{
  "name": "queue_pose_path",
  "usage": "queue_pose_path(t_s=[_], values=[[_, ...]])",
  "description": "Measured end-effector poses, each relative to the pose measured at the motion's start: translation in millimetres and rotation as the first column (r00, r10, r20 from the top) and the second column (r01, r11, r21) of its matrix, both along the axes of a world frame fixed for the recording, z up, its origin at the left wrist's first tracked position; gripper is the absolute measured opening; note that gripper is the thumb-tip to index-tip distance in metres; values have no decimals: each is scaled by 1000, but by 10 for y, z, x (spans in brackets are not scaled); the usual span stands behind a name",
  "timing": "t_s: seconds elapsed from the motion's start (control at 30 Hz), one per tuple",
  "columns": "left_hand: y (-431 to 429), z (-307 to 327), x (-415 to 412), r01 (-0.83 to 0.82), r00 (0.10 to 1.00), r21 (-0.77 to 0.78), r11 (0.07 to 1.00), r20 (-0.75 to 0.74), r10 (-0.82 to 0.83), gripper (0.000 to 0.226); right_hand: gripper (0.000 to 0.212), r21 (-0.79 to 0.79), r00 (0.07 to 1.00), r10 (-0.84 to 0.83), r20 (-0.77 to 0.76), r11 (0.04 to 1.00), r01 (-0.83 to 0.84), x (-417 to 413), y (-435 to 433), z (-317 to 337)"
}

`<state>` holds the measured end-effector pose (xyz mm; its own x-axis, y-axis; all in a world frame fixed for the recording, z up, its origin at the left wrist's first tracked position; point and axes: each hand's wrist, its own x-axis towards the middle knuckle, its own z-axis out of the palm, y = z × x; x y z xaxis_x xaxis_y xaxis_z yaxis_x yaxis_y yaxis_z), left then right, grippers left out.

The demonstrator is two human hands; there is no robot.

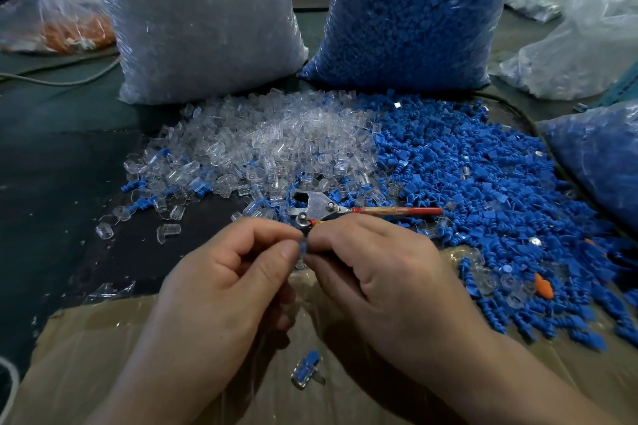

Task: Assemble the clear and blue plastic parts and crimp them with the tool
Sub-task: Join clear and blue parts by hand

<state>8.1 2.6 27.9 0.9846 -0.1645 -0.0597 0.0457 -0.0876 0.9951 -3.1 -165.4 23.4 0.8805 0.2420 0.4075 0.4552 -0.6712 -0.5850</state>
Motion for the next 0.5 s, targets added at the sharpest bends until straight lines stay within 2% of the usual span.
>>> queue_pose_path(t_s=[0.1,0.2,0.37,0.43,0.5], values=[[-12,-16,-4,33,999,-35,999,-12,-34,27,20,-17,999,11,-51,1000,-12,-3,0,9],[-9,-101,14,-16,998,44,999,64,14,28,25,-29,997,35,-73,999,-37,-11,11,26],[38,-188,48,-73,996,74,995,62,69,18,19,-96,994,70,-86,992,-79,-18,36,26],[43,-174,53,-71,997,27,997,14,71,18,27,-205,1000,-24,-14,979,20,14,-29,33],[54,-176,66,-86,994,-25,996,-69,84,28,43,-406,979,-204,-3,895,186,83,-133,44]])
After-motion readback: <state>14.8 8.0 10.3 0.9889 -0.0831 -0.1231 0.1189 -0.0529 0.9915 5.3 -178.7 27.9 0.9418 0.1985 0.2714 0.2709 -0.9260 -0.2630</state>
